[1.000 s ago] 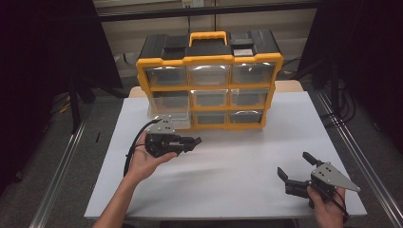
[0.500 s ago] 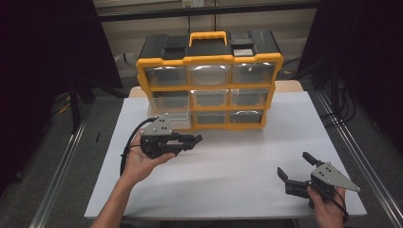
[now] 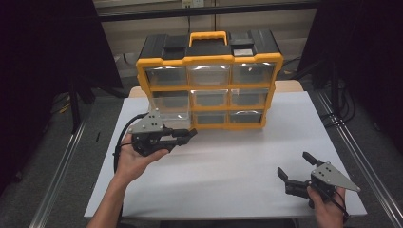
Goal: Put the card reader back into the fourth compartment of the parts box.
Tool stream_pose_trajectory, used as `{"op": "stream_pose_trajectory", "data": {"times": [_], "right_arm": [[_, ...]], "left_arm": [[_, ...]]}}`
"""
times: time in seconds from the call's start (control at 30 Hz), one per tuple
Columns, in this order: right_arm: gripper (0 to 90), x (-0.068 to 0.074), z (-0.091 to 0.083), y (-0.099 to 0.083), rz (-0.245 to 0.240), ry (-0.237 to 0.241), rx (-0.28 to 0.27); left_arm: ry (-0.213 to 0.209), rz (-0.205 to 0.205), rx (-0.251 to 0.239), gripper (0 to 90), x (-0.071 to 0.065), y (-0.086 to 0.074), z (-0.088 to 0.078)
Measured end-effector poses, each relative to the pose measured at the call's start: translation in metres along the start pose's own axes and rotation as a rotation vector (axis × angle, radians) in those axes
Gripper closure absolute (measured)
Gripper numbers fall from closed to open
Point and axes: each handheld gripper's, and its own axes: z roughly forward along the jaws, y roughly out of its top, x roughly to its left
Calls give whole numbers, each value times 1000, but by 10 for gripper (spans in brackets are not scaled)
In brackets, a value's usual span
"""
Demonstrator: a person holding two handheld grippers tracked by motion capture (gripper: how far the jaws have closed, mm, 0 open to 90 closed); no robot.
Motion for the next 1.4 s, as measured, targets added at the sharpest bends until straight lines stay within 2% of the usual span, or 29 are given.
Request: {"op": "stream_pose_trajectory", "data": {"times": [0.2,0.37,0.6,0.73,0.8,0.87,1.0,1.1,1.4], "right_arm": [[10,0,0,0,3,-7,-2],[8,0,0,0,2,-3,-8],[8,0,0,0,2,-7,-7],[7,-1,-1,0,-1,-7,-9],[7,-1,-1,1,1,-5,-15],[7,0,-1,1,2,-5,-13],[7,0,-1,1,2,-2,-14],[7,-1,-1,1,1,-5,-14],[6,-1,-1,1,2,-7,-16]], "left_arm": [[19,-7,-10,739,4,3,-9],[33,5,20,738,9,9,-10],[57,-5,26,739,23,19,-20],[68,-18,9,739,29,21,-25],[57,-26,4,738,32,22,-27],[76,-22,20,739,34,24,-28],[81,-6,19,738,40,27,-32],[100,-14,29,738,43,30,-35],[131,-1,70,738,52,41,-40]]}}
